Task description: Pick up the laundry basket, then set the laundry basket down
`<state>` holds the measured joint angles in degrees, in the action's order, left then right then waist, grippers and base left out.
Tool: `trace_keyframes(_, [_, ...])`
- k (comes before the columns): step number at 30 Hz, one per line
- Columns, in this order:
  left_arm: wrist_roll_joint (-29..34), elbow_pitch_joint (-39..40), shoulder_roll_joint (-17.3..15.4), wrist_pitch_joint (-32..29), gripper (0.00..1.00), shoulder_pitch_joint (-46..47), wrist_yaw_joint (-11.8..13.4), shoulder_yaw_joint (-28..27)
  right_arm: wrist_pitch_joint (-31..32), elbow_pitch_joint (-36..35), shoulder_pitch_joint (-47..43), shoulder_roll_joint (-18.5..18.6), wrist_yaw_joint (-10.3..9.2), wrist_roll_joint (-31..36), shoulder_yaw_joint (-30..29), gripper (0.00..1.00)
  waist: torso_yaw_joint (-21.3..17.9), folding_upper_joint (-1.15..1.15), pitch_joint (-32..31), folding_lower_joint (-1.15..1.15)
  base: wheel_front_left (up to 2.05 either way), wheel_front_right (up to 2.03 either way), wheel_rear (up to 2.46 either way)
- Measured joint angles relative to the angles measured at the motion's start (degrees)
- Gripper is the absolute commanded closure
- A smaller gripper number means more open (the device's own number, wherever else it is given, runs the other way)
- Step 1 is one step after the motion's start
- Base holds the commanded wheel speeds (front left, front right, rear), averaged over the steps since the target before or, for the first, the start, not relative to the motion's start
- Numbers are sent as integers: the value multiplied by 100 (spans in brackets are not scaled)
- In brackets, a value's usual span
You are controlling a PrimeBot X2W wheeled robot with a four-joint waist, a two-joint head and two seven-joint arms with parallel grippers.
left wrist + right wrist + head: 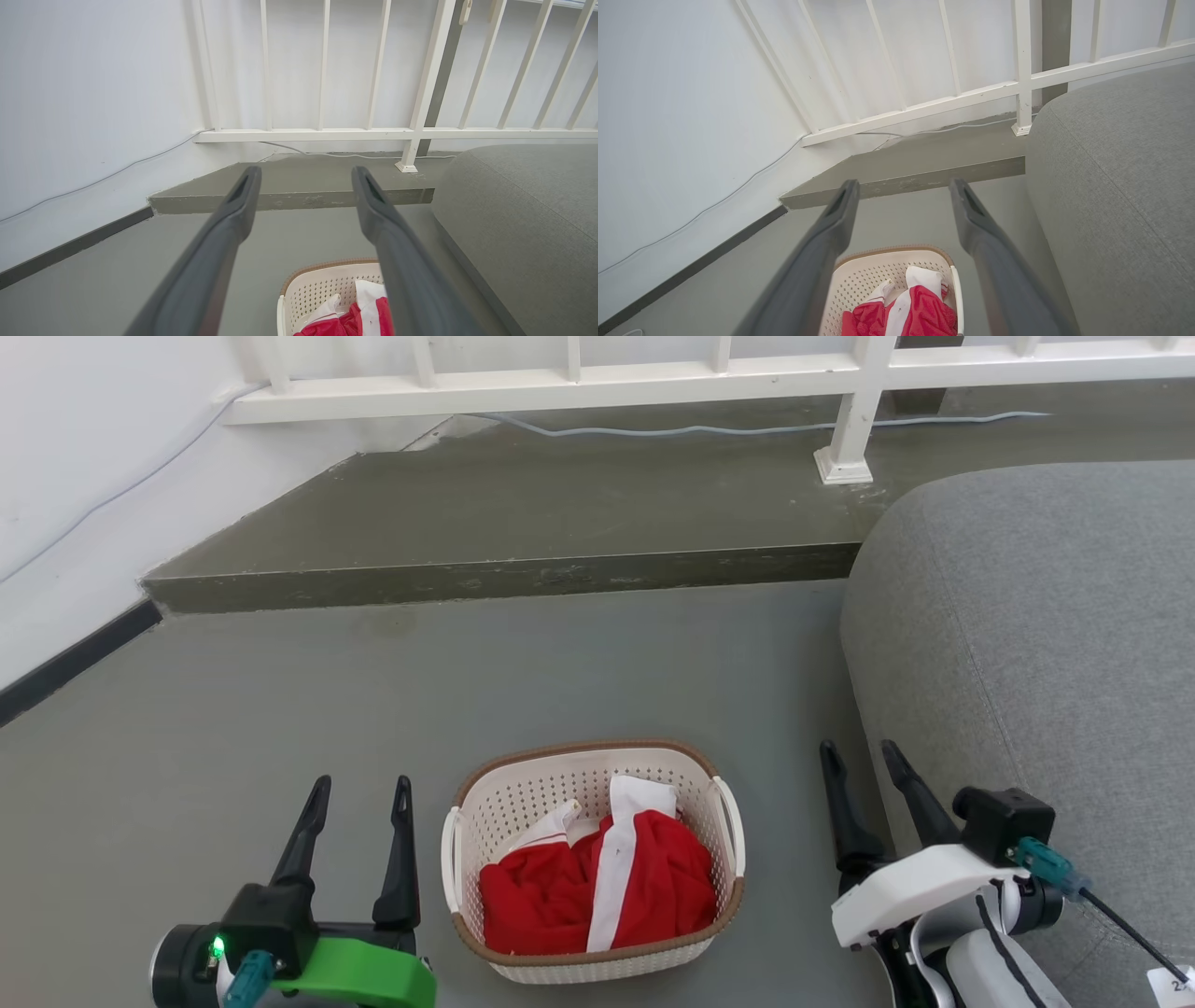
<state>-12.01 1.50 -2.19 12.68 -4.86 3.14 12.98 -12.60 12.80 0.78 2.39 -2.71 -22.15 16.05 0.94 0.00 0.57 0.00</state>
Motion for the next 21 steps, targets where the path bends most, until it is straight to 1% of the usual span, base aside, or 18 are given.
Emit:
trace_keyframes(10, [573, 147, -26, 175, 0, -38, 131, 130, -168, -85, 1, 15, -87, 612, 152, 0, 5, 0, 9, 0, 0, 0, 0])
trace_keyframes(14, [569, 142, -30, 175, 0, -97, 151, 129, -169, -86, 1, 16, -87, 612, 149, 0, 7, 0, 11, 0, 0, 0, 0])
trace_keyframes(21, [289, 85, -34, 175, 0, -166, 194, 38, -174, -87, 1, 16, -88, 611, 97, 0, 12, 0, 23, 0, 0, 0, 0])
